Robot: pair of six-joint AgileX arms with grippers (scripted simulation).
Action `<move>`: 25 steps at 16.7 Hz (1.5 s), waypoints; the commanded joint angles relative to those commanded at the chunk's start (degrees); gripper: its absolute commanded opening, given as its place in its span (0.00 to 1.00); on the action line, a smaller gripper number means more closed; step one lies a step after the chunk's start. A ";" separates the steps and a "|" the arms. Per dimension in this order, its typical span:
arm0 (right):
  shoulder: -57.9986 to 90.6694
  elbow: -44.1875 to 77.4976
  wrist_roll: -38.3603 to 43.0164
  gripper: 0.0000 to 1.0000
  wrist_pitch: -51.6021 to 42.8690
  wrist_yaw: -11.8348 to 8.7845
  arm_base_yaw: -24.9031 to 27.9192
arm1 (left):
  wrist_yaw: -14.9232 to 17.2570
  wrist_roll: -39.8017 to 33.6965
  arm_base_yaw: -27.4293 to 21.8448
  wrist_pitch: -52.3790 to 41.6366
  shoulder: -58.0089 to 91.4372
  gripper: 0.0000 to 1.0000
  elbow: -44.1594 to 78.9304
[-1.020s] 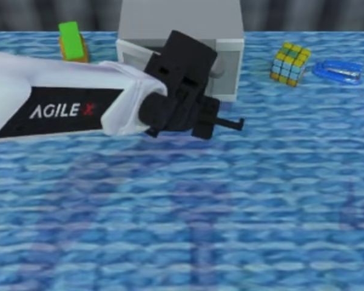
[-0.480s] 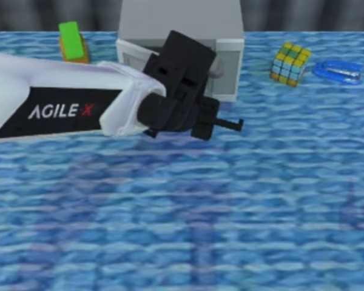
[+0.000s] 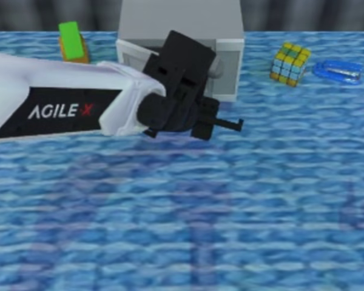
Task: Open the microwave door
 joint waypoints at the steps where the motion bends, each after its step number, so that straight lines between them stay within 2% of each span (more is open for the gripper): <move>1: 0.00 0.00 0.00 1.00 0.00 0.00 0.00 | 0.00 0.00 0.00 0.00 0.00 0.00 0.00; 10: 0.00 0.00 0.00 1.00 0.00 0.00 0.00 | 0.50 -0.08 -0.37 0.03 0.15 0.00 -0.24; 16: 0.00 0.00 0.00 1.00 0.00 0.00 0.00 | 3.88 4.61 1.38 1.80 -2.72 0.00 -4.01; 25: 0.00 0.00 0.00 1.00 0.00 0.00 0.00 | 3.98 4.73 1.41 1.84 -2.80 0.00 -4.10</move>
